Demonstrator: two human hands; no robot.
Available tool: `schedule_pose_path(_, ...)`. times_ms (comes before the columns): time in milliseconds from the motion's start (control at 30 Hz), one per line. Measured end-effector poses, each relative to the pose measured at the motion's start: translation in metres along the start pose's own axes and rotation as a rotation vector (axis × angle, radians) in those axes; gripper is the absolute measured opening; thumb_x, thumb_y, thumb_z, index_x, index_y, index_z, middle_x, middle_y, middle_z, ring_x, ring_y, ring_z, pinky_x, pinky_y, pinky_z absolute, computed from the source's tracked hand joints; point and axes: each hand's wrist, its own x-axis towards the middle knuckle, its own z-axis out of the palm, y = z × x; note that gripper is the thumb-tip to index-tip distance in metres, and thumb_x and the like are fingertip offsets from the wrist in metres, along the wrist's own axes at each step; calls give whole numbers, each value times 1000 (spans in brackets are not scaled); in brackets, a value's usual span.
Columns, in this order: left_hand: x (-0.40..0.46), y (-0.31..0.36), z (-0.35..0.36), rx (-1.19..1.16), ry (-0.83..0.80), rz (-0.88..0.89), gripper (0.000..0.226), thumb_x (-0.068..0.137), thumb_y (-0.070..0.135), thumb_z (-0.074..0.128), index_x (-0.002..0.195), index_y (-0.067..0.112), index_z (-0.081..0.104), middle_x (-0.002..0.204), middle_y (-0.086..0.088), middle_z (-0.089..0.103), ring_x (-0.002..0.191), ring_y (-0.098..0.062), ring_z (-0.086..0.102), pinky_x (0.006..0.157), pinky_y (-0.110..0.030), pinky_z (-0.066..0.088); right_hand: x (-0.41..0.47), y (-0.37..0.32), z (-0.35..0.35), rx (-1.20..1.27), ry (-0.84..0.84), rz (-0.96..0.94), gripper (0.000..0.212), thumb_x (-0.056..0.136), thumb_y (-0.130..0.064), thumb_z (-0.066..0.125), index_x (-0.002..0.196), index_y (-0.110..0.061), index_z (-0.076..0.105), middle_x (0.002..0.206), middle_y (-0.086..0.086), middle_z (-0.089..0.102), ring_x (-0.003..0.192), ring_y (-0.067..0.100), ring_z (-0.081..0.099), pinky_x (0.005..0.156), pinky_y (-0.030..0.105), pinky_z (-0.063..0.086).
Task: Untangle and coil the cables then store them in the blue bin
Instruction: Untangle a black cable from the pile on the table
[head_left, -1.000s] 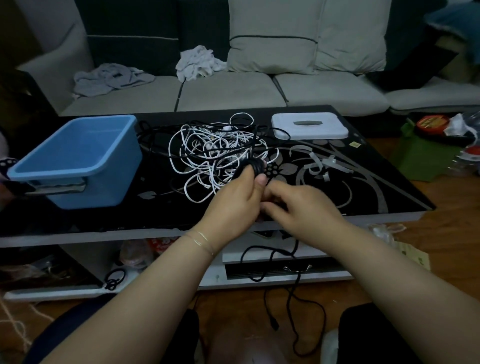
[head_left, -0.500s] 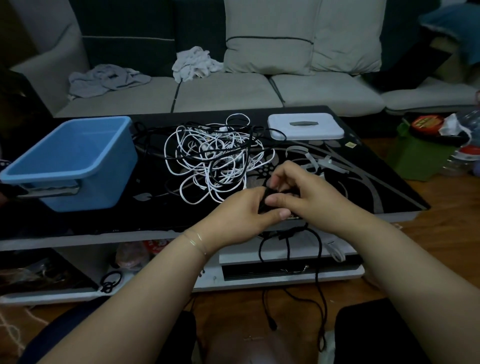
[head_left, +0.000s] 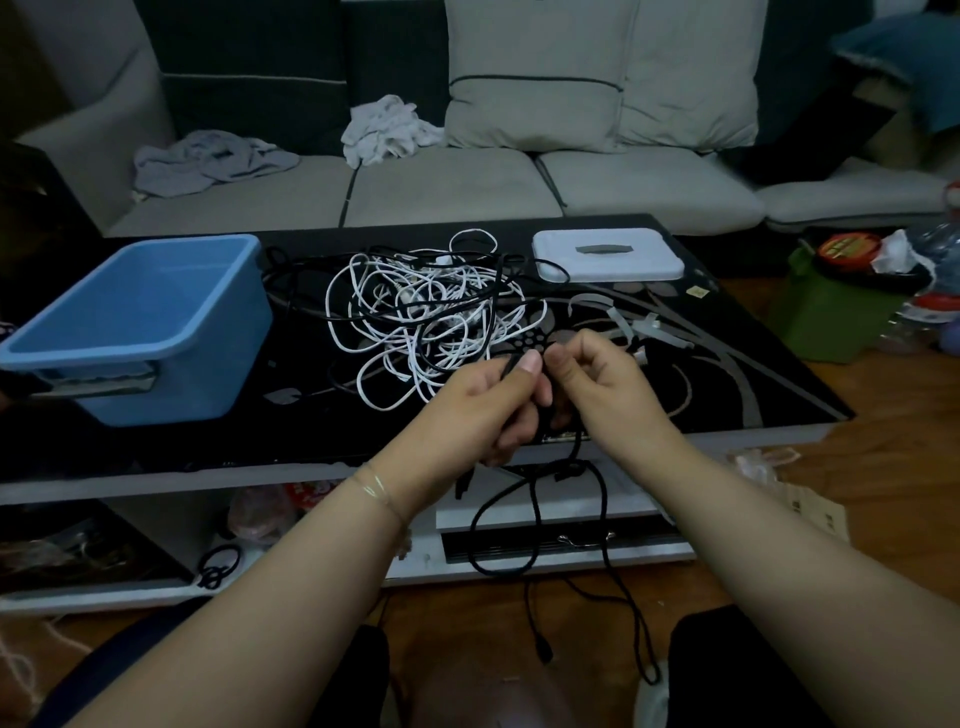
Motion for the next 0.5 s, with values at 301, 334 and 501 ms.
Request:
schedule_pose_path(301, -1, 1, 2, -172, -82, 26, 49, 94, 42, 40, 90, -6, 50, 43, 7, 29, 38, -7, 30, 42, -18, 34, -3, -3, 14, 181, 45, 54, 27, 99, -20, 45, 77, -4, 48, 58, -3, 53, 48, 1, 49, 50, 14, 44)
schedule_pose_path(334, -1, 0, 1, -180, -90, 26, 57, 97, 42, 41, 96, -14, 49, 43, 8, 29, 40, -8, 32, 44, -19, 37, -3, -4, 15, 196, 53, 74, 26, 98, -22, 47, 80, -3, 49, 60, 2, 52, 49, 3, 50, 49, 15, 44)
schedule_pose_path(501, -1, 2, 2, -247, -64, 37, 40, 103, 31, 32, 88, -2, 49, 40, 8, 31, 49, -12, 57, 80, -40, 55, -8, -3, 20, 156, 28, 208, 46, 96, -46, 40, 72, -8, 48, 38, 2, 45, 38, 14, 40, 46, 22, 35)
